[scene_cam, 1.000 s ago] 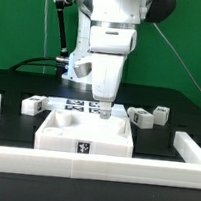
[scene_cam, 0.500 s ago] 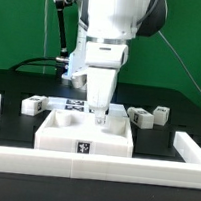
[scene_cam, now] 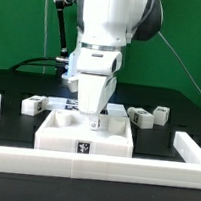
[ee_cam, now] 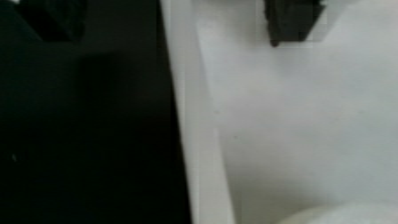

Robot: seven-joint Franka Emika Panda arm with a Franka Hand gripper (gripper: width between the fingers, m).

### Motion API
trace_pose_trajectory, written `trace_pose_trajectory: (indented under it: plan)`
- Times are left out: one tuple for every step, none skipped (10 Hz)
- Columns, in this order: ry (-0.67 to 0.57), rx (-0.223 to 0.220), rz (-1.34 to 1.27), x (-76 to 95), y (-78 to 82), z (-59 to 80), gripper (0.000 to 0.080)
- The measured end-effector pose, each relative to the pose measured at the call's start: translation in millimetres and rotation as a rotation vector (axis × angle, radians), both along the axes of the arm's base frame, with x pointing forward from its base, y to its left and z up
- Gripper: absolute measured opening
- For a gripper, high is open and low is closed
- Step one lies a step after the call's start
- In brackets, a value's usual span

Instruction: Assemble square table

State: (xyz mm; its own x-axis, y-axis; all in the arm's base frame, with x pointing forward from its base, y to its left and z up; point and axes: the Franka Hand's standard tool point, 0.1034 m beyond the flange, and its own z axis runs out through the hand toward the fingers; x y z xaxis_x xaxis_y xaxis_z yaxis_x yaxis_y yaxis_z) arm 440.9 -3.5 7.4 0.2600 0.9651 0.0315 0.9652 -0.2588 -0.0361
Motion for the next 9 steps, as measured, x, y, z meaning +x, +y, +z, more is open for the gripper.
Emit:
trace_pose_trajectory:
  plan:
    - [0.000, 0.000, -0.001, -0.1, -0.3, 0.0, 0.0385]
    - [0.000, 0.000, -0.001, -0.1, -0.4, 0.0, 0.0248]
    - [0.000, 0.000, -0.001, -0.1, -0.4, 0.0, 0.0248]
    - [-0.001, 0.000, -0.003, 0.3, -0.6, 0.2, 0.0065]
    - [-0.001, 0.000, -0.003, 0.3, -0.8, 0.2, 0.0057]
    - [-0.001, 0.000, -0.003, 0.3, -0.8, 0.2, 0.0057]
    - [-0.001, 0.000, -0.003, 0.3, -0.9, 0.2, 0.0057]
    - [-0.001, 0.000, -0.003, 0.3, -0.9, 0.2, 0.0057]
    - [-0.001, 0.000, -0.003, 0.3, -0.9, 0.2, 0.0057]
